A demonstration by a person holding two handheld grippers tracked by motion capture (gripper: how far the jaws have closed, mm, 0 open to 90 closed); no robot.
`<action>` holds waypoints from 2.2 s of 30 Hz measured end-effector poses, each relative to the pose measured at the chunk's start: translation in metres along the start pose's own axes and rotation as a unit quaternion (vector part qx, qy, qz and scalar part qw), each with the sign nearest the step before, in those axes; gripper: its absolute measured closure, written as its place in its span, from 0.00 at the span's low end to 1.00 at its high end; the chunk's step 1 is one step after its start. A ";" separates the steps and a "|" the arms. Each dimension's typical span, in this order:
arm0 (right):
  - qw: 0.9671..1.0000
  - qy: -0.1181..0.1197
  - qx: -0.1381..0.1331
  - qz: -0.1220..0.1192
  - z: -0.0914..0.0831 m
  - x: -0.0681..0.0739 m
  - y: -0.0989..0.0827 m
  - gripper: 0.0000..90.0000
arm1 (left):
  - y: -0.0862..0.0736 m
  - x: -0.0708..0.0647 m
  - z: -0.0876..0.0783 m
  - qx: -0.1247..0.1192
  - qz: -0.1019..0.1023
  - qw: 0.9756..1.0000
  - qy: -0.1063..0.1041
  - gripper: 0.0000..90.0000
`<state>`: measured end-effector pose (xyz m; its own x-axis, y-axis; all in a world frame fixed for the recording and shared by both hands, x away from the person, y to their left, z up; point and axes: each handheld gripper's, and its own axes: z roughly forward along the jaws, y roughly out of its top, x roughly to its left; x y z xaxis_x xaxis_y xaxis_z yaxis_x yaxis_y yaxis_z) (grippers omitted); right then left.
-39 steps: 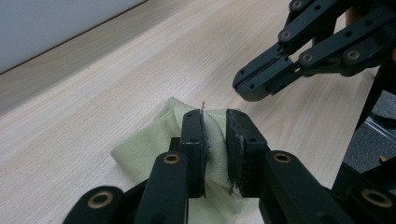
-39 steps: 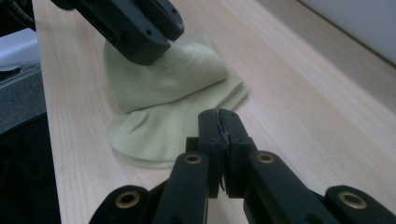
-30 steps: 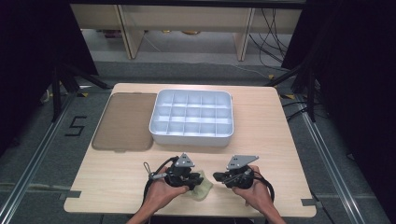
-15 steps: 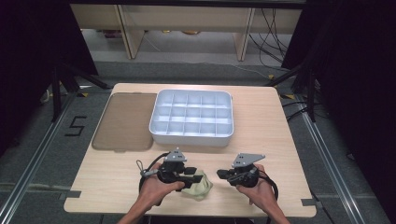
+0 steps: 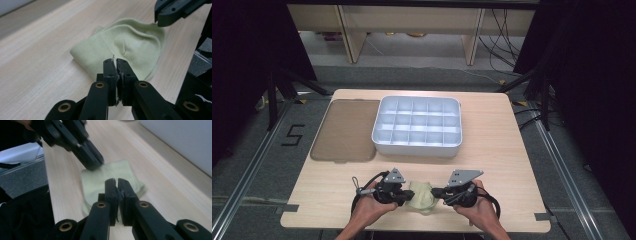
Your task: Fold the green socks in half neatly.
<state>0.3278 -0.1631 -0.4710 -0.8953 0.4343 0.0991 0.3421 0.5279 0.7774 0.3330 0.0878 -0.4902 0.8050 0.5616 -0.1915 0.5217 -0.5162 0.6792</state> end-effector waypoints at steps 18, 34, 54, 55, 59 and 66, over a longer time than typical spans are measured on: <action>0.997 -0.014 0.077 -0.010 0.020 -0.007 -0.020 0.97 | -0.007 -0.018 0.009 0.034 0.026 0.999 -0.011 0.96; 0.998 -0.024 0.056 -0.004 0.032 -0.022 0.004 0.96 | 0.014 0.014 0.015 -0.004 -0.008 0.999 0.036 0.96; 0.999 -0.020 0.028 0.002 0.008 -0.017 -0.003 0.96 | 0.008 0.013 0.011 -0.013 -0.011 0.999 0.039 0.98; 0.999 -0.017 0.032 0.000 0.008 -0.016 -0.004 0.96 | 0.008 0.012 0.010 -0.014 -0.010 0.999 0.036 0.98; 0.999 -0.011 0.048 -0.001 0.012 -0.014 -0.008 0.96 | 0.004 0.000 0.000 -0.020 -0.007 1.000 0.019 0.97; 0.998 -0.012 0.068 0.013 0.016 -0.023 -0.020 0.96 | -0.013 -0.013 0.006 0.014 0.015 1.000 0.007 0.97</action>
<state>0.3460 -0.1717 -0.4984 -0.8788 0.4662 0.1021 0.4025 0.6090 0.6835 0.3177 0.0835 -0.5003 0.8163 0.5546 -0.1612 0.5056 -0.5512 0.6638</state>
